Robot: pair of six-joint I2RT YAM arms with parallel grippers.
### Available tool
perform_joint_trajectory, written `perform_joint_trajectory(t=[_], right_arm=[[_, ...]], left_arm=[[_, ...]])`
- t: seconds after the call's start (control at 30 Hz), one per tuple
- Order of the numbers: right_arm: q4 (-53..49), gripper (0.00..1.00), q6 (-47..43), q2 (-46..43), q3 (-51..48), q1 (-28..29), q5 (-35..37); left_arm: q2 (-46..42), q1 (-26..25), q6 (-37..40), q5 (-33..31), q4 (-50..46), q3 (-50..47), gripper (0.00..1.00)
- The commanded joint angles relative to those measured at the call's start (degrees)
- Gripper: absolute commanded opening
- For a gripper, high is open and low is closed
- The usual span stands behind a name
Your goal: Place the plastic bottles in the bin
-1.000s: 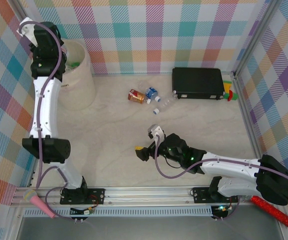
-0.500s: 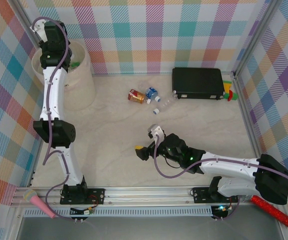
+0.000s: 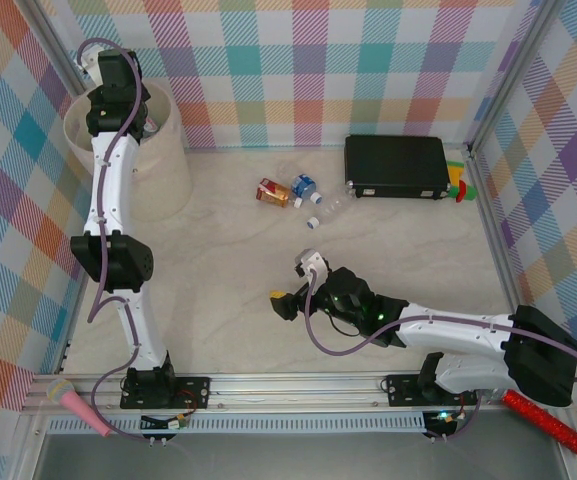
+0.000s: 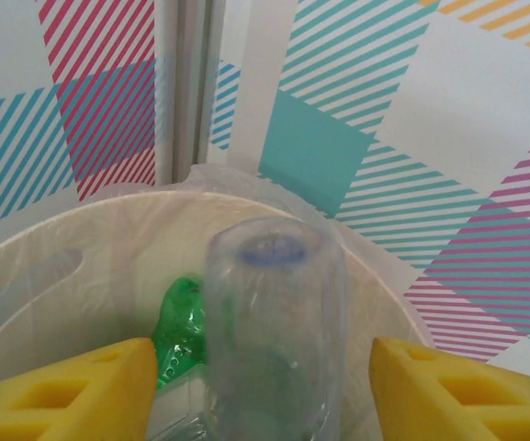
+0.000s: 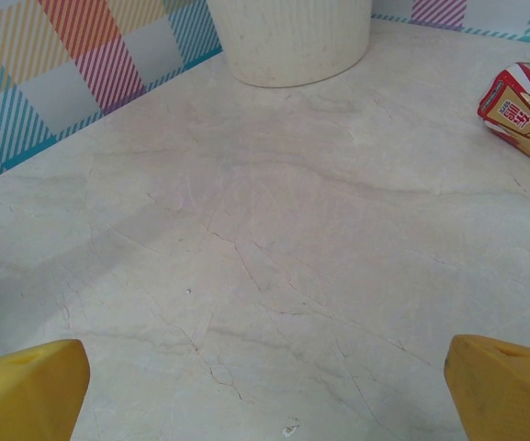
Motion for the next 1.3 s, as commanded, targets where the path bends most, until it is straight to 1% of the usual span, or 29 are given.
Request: perform_joint_trajectory(t=[0.0, 0.07, 0.1, 0.3, 0.33, 0.37, 0.43, 0.6, 0.7, 0.83, 1.0, 1.13, 1.27], right_arm=[[1.9, 0.99, 0.9, -1.7, -0.6, 0.3, 0.2], [1.9, 0.99, 0.9, -1.9, -0.6, 0.4, 0.1], [1.8, 0.99, 0.9, -2.0, -0.6, 0.3, 0.0], [1.8, 0.99, 1.0, -2.4, -0.7, 0.3, -0.3], [1.7, 0.99, 1.1, -2.4, -0.7, 0.4, -0.2], [1.8, 0.99, 1.1, -2.4, -0.7, 0.4, 0.0], [1.8, 0.99, 1.2, -2.3, -0.7, 0.3, 0.3], [1.6, 0.99, 0.9, -2.1, -0.6, 0.3, 1.5], [1.6, 0.99, 0.3, -2.5, -0.9, 0.4, 3.4], [0.9, 0.99, 0.0, -1.8, -0.4, 0.3, 7.0], [-7.3, 0.99, 2.0, -3.4, 3.1, 0.2, 7.2], [-16.8, 0.99, 4.4, -6.1, 5.5, 0.3, 9.6], [-26.2, 0.99, 8.4, -8.7, 7.5, 0.1, 15.3]], left_arm=[[-1.7, 0.6, 1.2, -0.3, -1.0, 1.8, 0.71], [-2.0, 0.6, 1.9, -0.6, -1.3, 1.9, 0.79], [-2.1, 0.5, 2.1, -0.8, -1.6, 1.9, 0.82], [-2.5, 0.6, 2.2, -1.1, -3.1, 1.8, 0.83], [-2.6, 0.6, 1.6, -0.8, -3.6, 1.8, 0.85], [-2.9, 0.6, 0.9, -0.3, -4.2, 1.7, 0.88], [-3.6, 0.5, -0.7, 0.3, -5.4, 1.1, 1.0], [-7.5, -1.4, -2.5, -1.8, -6.9, -4.1, 1.0], [-11.6, -3.5, -3.3, -2.6, -6.5, -10.0, 1.0], [-19.3, -7.8, -4.2, -2.0, -3.8, -21.5, 1.0], [-31.1, -14.9, -4.6, -0.3, 1.4, -38.9, 1.0], [-40.1, -23.5, -4.5, -1.7, 4.3, -51.2, 1.0], [-46.5, -31.8, -6.1, -3.4, 5.2, -60.2, 1.0]])
